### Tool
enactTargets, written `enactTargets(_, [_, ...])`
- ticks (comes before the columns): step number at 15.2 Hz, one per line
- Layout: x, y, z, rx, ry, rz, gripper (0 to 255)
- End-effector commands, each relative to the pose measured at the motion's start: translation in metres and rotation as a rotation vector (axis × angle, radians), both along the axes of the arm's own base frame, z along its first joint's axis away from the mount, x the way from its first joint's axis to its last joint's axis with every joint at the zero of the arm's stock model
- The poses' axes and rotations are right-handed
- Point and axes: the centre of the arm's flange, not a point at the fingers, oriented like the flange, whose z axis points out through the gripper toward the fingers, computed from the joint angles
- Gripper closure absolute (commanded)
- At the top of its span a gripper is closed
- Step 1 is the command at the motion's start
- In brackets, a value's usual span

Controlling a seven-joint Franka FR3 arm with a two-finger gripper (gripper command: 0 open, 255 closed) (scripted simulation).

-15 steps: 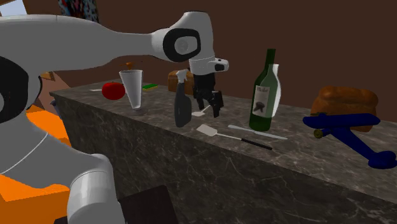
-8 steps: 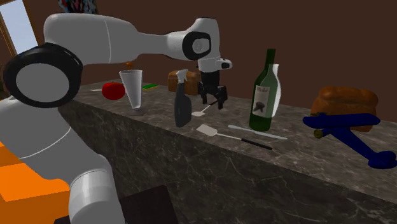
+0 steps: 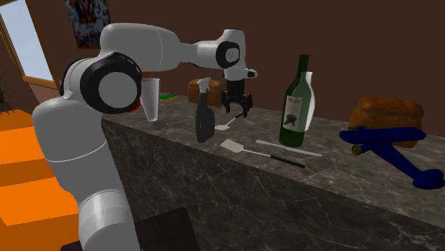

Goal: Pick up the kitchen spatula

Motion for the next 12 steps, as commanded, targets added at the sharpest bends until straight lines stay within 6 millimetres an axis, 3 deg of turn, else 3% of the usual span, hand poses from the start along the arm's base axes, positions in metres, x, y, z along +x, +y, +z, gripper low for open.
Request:
enactTargets(1, [0.009,0.027,-0.001,-0.004,0.01,0.039,0])
enactTargets(6, [0.029,0.085,-0.01,-0.013,0.031,0.126,0])
enactTargets(12, [0.029,0.085,-0.042,-0.013,0.031,0.126,0])
